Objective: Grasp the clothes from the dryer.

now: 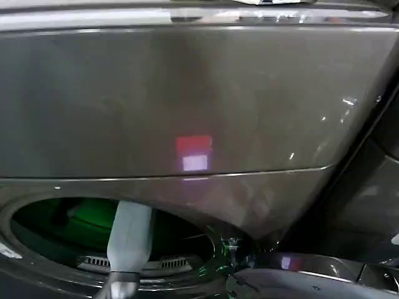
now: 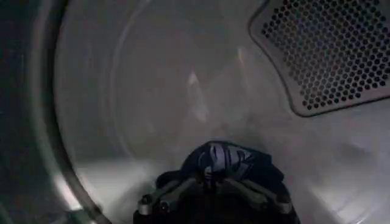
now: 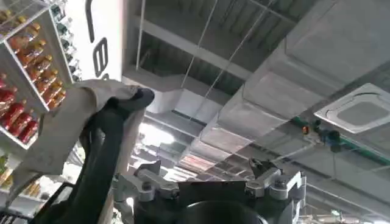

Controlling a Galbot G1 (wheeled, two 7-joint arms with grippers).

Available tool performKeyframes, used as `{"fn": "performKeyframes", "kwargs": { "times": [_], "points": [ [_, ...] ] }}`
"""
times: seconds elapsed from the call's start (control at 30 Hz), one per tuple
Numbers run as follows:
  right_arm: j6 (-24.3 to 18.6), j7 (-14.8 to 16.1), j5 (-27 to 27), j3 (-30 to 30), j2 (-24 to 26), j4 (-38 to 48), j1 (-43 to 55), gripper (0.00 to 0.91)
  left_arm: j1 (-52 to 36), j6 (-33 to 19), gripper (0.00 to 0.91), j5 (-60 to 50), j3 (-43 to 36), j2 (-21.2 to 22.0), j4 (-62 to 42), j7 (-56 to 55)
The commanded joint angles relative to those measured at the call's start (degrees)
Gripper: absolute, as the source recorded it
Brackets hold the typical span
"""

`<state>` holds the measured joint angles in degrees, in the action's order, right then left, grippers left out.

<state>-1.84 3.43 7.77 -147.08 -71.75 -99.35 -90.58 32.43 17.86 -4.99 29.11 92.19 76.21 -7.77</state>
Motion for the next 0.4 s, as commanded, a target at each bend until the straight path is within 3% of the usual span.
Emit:
{"fn": "performKeyframes", "kwargs": {
  "times": [0.03,0.4],
  "points": [
    [2.57,-1.22,0.09,-0.22,0.02,-1.11,0.02,0.907,-0.17,-0.02,0.000,0.17,0.13,1.93,-0.25,-0.14],
    [3.42,-1.83,-0.84,-0.70,0.21,-1.33,0.11,0.907,-0.22,-0.16,0.000,0.03,-0.06,1.89,-0.17,0.12]
  ]
}}
